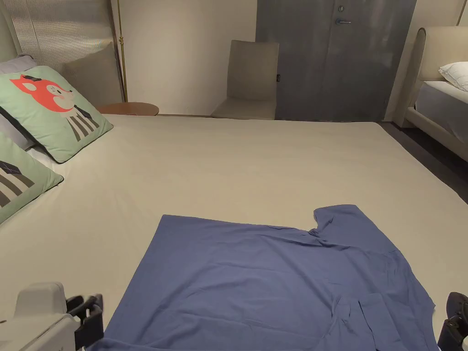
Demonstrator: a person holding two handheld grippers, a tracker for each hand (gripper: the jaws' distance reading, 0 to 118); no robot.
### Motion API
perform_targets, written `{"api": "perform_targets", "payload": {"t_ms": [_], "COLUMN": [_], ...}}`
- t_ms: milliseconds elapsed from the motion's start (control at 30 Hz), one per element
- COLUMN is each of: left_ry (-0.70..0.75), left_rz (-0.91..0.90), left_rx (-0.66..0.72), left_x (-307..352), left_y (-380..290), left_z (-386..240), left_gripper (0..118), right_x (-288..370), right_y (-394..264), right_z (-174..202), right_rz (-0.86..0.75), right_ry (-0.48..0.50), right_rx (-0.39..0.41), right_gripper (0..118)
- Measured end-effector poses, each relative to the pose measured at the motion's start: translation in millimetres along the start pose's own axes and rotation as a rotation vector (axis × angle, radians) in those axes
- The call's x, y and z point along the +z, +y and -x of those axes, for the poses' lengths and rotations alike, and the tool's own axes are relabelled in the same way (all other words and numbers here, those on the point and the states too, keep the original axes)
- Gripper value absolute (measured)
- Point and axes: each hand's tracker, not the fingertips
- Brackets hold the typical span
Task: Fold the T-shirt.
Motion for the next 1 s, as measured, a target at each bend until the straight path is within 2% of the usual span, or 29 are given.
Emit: {"api": "perform_targets", "payload": {"t_ms": [33, 67, 100, 200, 267, 300, 333, 367, 400, 467, 533, 567, 600, 633, 667, 733, 800, 900, 967, 1000], "left_ry": [-0.007, -0.006, 0.006, 0.023, 0.018, 0.011, 0.011, 0.022, 0.028, 0.029, 0.025, 0.032, 0.035, 0.026, 0.026, 0.018, 0.005, 0.003, 0.006, 0.006], "left_rz": [0.061, 0.114, 0.142, 0.200, 0.254, 0.267, 0.275, 0.277, 0.281, 0.275, 0.263, 0.252, 0.238, 0.234, 0.228, 0.206, 0.197, 0.187, 0.188, 0.187], "left_rx": [0.019, 0.047, 0.062, 0.060, 0.065, 0.058, 0.054, 0.052, 0.054, 0.067, 0.077, 0.082, 0.080, 0.076, 0.071, 0.060, 0.070, 0.064, 0.060, 0.058], "left_x": [-9.0, -20.6, -28.2, -45.7, -55.4, -60.1, -63.4, -65.7, -68.0, -66.8, -61.0, -58.0, -53.3, -49.7, -46.0, -38.9, -33.3, -32.3, -31.3, -30.5], "left_y": [-2.8, -8.2, -14.1, -27.6, -35.3, -38.4, -40.5, -42.7, -43.9, -43.4, -40.2, -38.6, -36.8, -35.0, -33.8, -32.7, -31.4, -32.4, -33.1, -33.3], "left_z": [5.8, 12.8, 17.5, 23.8, 23.8, 23.2, 22.5, 21.5, 20.8, 20.7, 20.0, 19.3, 18.6, 18.3, 16.4, 13.8, 10.8, 8.2, 5.7, 5.4], "left_gripper": [66, 91, 108, 108, 103, 94, 74, 58, 46, 34, 6, 6, 5, 5, 5, 5, 5, 5, 5, 5], "right_x": [-0.4, -1.0, -1.1, -1.9, -3.3, -4.7, -5.5, -5.9, -6.3, -7.9, -10.3, -13.1, -16.6, -20.7, -26.1, -29.6, -32.5, -33.9, -32.9, -33.8], "right_y": [-0.6, -1.6, -2.5, -5.4, -8.0, -9.2, -10.3, -12.1, -14.6, -18.6, -23.1, -25.9, -29.6, -32.4, -38.0, -49.4, -62.3, -81.2, -89.5, -91.9], "right_z": [-0.1, -0.4, -0.4, -0.7, -1.2, -1.6, -1.8, -2.3, -2.8, -4.0, -5.5, -6.5, -7.6, -8.9, -11.0, -13.1, -12.6, -12.0, -10.1, -9.4], "right_rz": [0.007, 0.015, 0.019, 0.034, 0.047, 0.056, 0.064, 0.071, 0.081, 0.100, 0.141, 0.173, 0.203, 0.241, 0.308, 0.336, 0.404, 0.467, 0.472, 0.478], "right_ry": [0.000, 0.005, 0.006, 0.000, -0.003, -0.004, -0.006, -0.005, -0.004, 0.001, 0.011, 0.017, 0.027, 0.038, 0.062, 0.091, 0.082, 0.123, 0.122, 0.121], "right_rx": [0.000, -0.001, -0.002, -0.004, -0.010, -0.009, -0.008, -0.005, 0.001, 0.008, 0.023, 0.038, 0.056, 0.072, 0.087, 0.108, 0.175, 0.200, 0.207, 0.213], "right_gripper": [1, 1, 1, 1, 1, 1, 1, 1, 1, 1, 5, 23, 59, 104, 115, 109, 109, 108, 95, 85]}}
